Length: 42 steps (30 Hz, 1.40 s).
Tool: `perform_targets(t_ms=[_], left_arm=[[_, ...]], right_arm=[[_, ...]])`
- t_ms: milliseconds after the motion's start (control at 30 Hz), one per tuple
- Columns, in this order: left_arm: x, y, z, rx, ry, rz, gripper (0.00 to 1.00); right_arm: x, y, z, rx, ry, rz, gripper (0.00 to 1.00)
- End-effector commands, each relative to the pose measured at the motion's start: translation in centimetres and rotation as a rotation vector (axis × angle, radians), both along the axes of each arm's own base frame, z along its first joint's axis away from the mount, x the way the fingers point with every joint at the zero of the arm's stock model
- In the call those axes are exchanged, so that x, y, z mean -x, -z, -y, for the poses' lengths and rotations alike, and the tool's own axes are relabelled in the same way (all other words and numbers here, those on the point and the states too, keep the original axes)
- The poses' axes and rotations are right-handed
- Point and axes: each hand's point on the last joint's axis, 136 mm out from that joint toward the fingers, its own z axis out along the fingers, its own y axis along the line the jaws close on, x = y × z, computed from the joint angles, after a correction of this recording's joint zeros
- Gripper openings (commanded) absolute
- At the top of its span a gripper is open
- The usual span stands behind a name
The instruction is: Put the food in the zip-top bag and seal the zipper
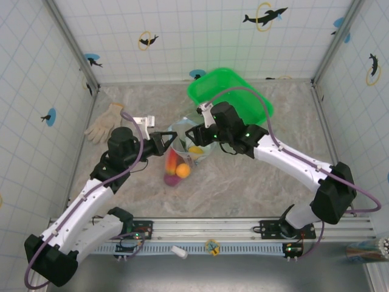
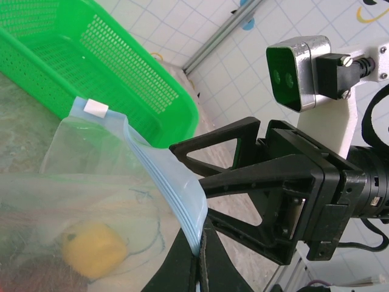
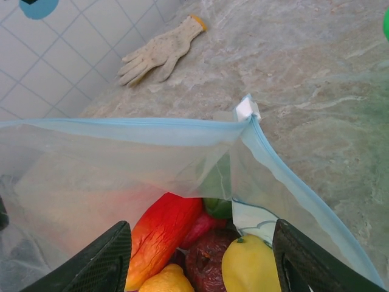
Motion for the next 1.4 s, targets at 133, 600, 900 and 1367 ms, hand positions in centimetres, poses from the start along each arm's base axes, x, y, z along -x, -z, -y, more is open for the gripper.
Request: perform_targets(t_ms=[133,600,900,1367], left_arm=[[0.8,-1.7,0.1,0.029,0.027,0.068,0.00],[2.0,-2.5,0.6,0.044,0.095,0.087,0.00],[3.3,-3.3,1.8,0.058,0.196,0.109,0.24],[3.1,-9.0,-1.0,-0.045,0.013,0.381,0.64]], right_arm=[[-3.0,-0.3,2.6,0.103,0.047,0.035,0.65],[-5.1,2.8,-1.7,0.115,-0.150,-0.124,0.40],[-5.7,-2.1,-2.6,0.030,-0.160,-0.039,0.00],[-3.7,-10.8,-0.8,-0.150,-0.267,0.386,0.00]])
